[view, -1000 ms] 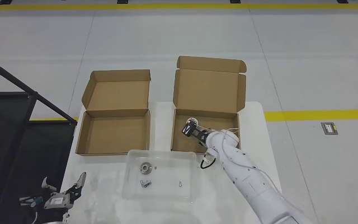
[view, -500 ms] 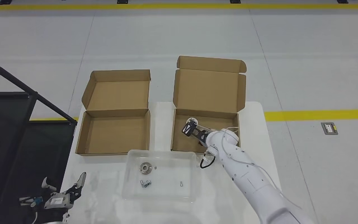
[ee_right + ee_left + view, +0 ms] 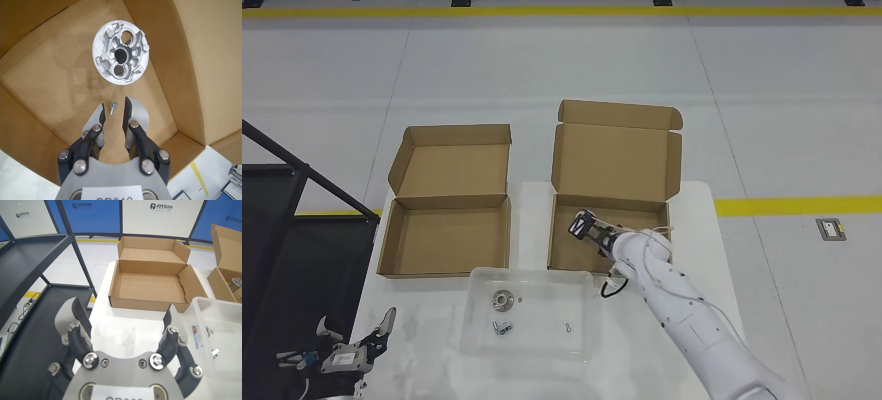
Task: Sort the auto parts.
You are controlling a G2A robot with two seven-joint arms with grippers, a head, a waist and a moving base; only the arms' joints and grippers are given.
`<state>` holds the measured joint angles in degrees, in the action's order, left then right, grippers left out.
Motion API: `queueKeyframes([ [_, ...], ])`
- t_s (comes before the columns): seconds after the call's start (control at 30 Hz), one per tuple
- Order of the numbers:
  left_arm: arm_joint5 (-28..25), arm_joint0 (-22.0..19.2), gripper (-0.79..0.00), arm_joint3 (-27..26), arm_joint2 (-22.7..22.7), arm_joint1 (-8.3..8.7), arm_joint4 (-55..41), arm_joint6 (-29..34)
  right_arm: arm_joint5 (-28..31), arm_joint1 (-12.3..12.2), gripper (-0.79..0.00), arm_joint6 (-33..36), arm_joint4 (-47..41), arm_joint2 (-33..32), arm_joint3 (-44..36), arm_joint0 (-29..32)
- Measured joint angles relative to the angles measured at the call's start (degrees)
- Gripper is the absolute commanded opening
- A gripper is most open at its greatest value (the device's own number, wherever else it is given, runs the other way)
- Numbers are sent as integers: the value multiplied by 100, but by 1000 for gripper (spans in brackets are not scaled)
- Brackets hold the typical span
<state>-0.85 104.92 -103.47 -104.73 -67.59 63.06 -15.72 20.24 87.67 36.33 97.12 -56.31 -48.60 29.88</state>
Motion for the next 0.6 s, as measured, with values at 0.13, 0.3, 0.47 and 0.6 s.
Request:
queueKeyframes([
  [0.13, 0, 0, 0, 0, 0, 0, 0, 0, 164, -113, -520, 48, 30, -226, -605, 280],
  [0.3, 0, 0, 0, 0, 0, 0, 0, 0, 701, -297, -517, -43, 58, -577, -1727, 850],
  [0.47, 0, 0, 0, 0, 0, 0, 0, 0, 1377, -463, -505, -144, -93, -899, -3137, 1654],
  [0.6, 0, 0, 0, 0, 0, 0, 0, 0, 2101, -547, -480, -182, -300, -918, -4021, 2133],
])
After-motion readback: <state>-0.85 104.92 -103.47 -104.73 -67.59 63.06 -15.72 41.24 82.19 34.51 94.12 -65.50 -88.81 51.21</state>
